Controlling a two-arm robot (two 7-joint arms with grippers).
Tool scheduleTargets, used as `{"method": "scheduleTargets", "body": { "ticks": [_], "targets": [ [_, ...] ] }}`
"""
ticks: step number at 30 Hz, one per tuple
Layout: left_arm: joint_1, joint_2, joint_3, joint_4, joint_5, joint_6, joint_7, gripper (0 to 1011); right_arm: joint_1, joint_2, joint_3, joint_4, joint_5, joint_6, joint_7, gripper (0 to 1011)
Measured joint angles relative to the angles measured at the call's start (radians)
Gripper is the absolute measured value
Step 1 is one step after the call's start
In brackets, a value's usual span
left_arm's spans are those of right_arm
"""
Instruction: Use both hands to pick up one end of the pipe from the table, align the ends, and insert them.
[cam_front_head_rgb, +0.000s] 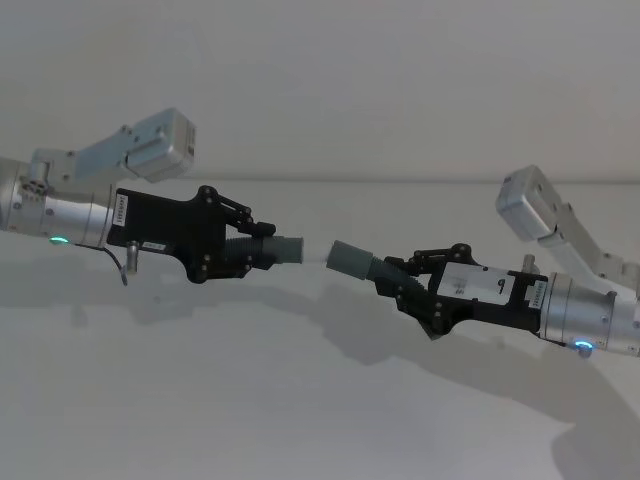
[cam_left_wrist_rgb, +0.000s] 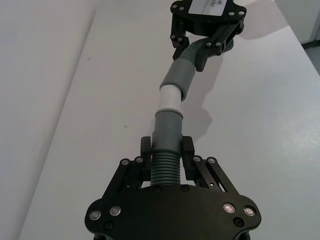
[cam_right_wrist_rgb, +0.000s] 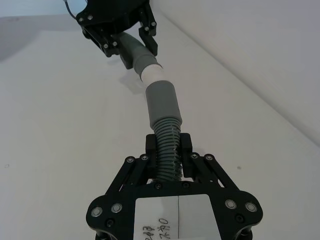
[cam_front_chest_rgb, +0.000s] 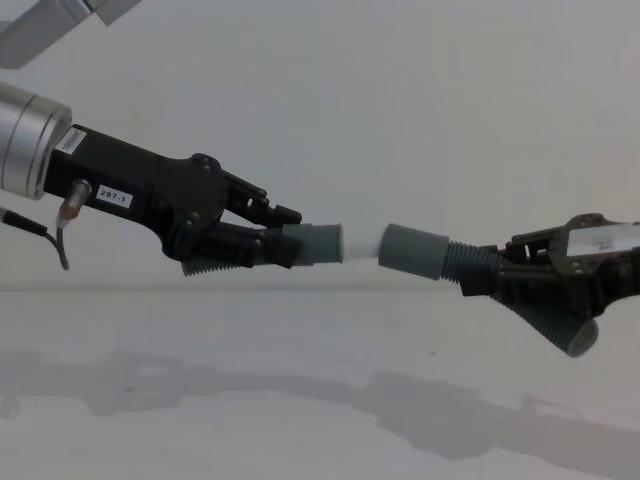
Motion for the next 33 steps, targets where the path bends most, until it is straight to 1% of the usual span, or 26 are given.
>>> {"method": "scheduleTargets", "body": {
  "ticks": [15, 33],
  "targets": [
    [-0.010, 0.004, 0.020, -0.006, -0.005, 0.002, -0.008, 347, 0.006, 0.008, -0.008, -0.009, 0.019, -0.007, 0.007, 264],
    [-0.012, 0.009, 0.029, -0.014, -0.006, 0.011, 0.003, 347, 0.009, 0.016, -0.017, -0.015, 0.032, -0.008, 0.011, 264]
  ]
}}
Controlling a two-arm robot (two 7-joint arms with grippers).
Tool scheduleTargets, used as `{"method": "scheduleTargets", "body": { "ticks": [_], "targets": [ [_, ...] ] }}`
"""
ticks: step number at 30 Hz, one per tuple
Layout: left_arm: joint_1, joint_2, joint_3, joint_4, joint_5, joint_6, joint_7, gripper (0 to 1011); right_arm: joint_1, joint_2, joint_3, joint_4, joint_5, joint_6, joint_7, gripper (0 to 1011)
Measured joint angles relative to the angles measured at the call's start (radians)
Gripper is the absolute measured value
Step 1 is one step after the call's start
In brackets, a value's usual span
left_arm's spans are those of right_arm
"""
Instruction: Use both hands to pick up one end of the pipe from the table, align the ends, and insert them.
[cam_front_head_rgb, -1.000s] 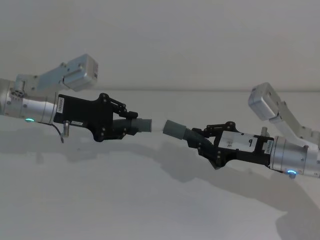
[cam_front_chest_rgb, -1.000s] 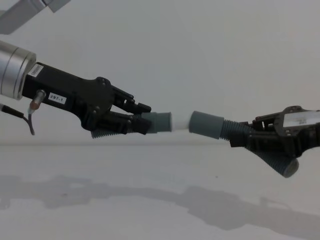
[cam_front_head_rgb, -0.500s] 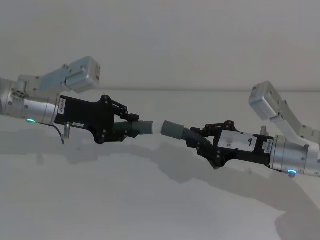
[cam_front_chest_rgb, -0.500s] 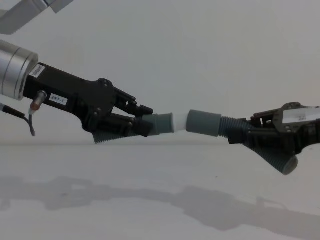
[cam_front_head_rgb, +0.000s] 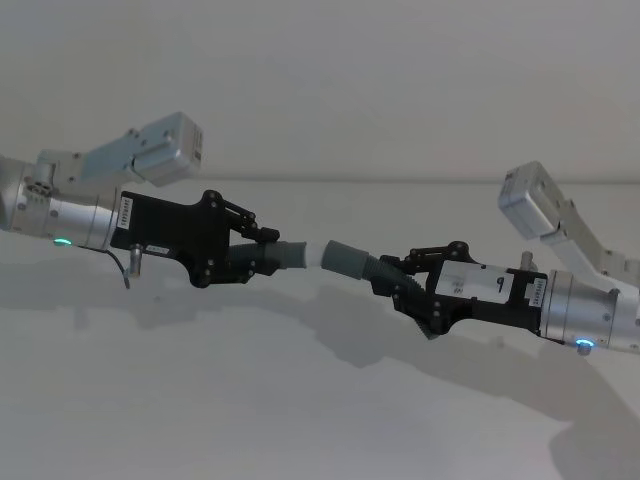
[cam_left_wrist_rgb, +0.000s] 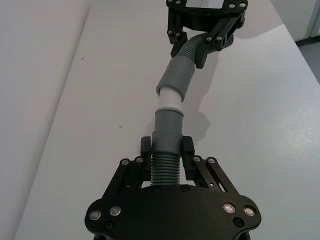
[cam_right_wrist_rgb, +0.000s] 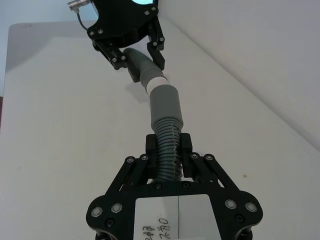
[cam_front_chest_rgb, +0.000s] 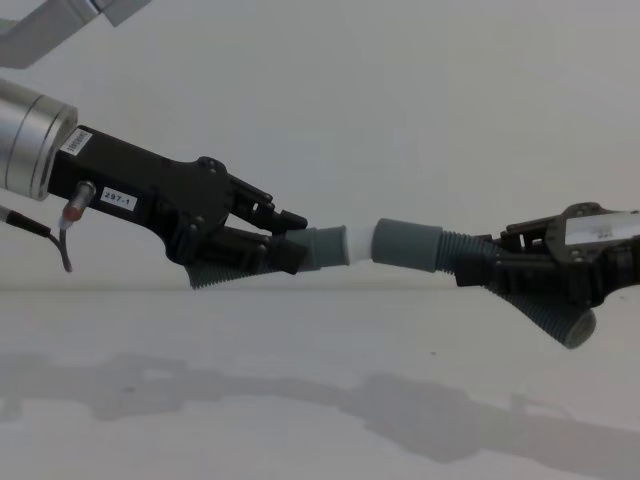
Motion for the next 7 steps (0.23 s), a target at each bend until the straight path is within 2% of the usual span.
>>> {"method": "scheduleTargets", "body": {
  "ticks": [7],
  "targets": [
    [-0.001, 0.001, 0.001, -0.001, 0.000, 0.001, 0.002, 347, 0.001, 0.001, -0.001, -0.001, 0.002, 0.000, 0.001, 264]
  ]
}}
